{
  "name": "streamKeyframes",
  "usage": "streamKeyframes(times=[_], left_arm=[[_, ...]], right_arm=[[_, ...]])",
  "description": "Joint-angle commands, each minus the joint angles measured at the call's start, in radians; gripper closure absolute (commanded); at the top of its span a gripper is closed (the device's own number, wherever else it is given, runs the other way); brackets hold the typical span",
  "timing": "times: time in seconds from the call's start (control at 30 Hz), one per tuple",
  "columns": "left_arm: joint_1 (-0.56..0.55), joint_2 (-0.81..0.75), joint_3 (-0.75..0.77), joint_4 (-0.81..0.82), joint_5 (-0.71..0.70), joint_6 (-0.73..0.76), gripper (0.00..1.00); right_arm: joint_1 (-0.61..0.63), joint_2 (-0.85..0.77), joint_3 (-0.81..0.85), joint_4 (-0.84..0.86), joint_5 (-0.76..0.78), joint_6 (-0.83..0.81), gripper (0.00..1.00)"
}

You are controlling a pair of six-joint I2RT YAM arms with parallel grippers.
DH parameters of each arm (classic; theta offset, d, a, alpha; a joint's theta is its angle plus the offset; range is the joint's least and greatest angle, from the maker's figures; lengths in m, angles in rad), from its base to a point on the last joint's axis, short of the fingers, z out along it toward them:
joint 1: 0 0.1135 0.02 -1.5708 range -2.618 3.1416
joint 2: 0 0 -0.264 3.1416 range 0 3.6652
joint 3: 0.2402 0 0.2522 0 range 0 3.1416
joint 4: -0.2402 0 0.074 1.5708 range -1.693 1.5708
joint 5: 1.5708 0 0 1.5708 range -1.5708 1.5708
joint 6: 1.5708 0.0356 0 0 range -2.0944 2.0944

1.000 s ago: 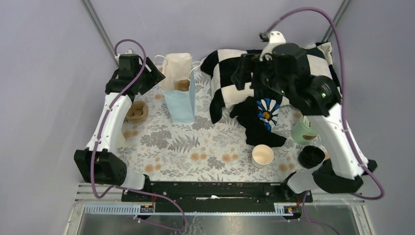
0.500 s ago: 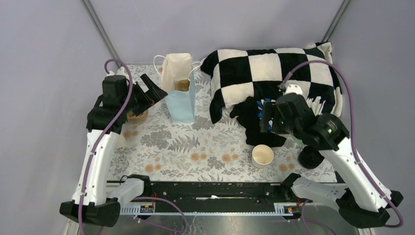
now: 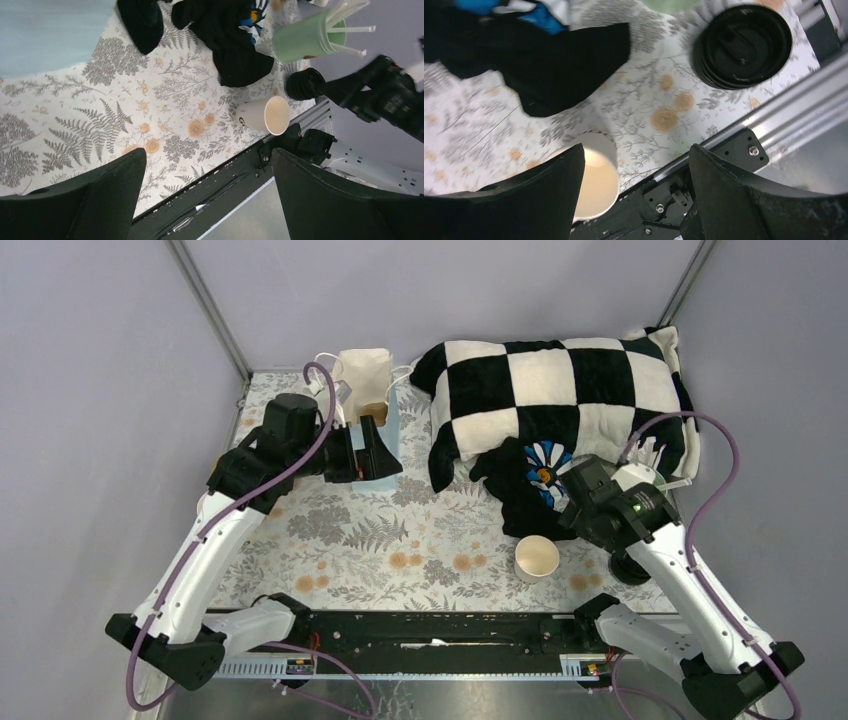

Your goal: Pack the takeout coffee

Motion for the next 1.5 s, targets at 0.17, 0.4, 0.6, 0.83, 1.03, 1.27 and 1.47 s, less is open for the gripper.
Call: streamKeyframes(times=[0.17, 0.4, 0.6, 0.83, 1.03, 1.27, 1.47], left_arm=[[-0.169, -0.061, 0.063, -0.003, -0.019, 0.130, 0.01], [-0.290, -0.075, 0.095, -0.045, -0.153, 0.213, 0.01], [-0.350, -0.090, 0.087, -0.064, -0.240, 0.258, 0.01], [-0.419, -0.061, 0.113, -0.067, -0.311, 0.293, 0.01], [-0.433, -0.037, 0.139, -0.083, -0.330, 0.301, 0.01], [-0.432, 0.016, 0.200, -0.108, -0.354, 0.287, 0.01], [-0.431, 0.068, 0.243, -0.127, -0.304, 0.267, 0.01]], right_arm=[[-0.205, 0.047, -0.187, 0.108, 0.036, 0.031, 0.30], [-0.228, 0.302, -0.138, 0.185, 0.124, -0.169, 0.36], [-0.243, 0.389, -0.073, 0.231, 0.051, -0.311, 0.36], [-0.239, 0.215, -0.043, 0.382, 0.008, -0.347, 0.35], [-0.239, 0.183, 0.203, 0.199, 0.060, -0.384, 0.33], [-0.442, 0.252, 0.475, 0.188, 0.113, -0.532, 0.20], [-1.024, 0.317, 0.469, 0.312, -0.128, -0.603, 0.21]])
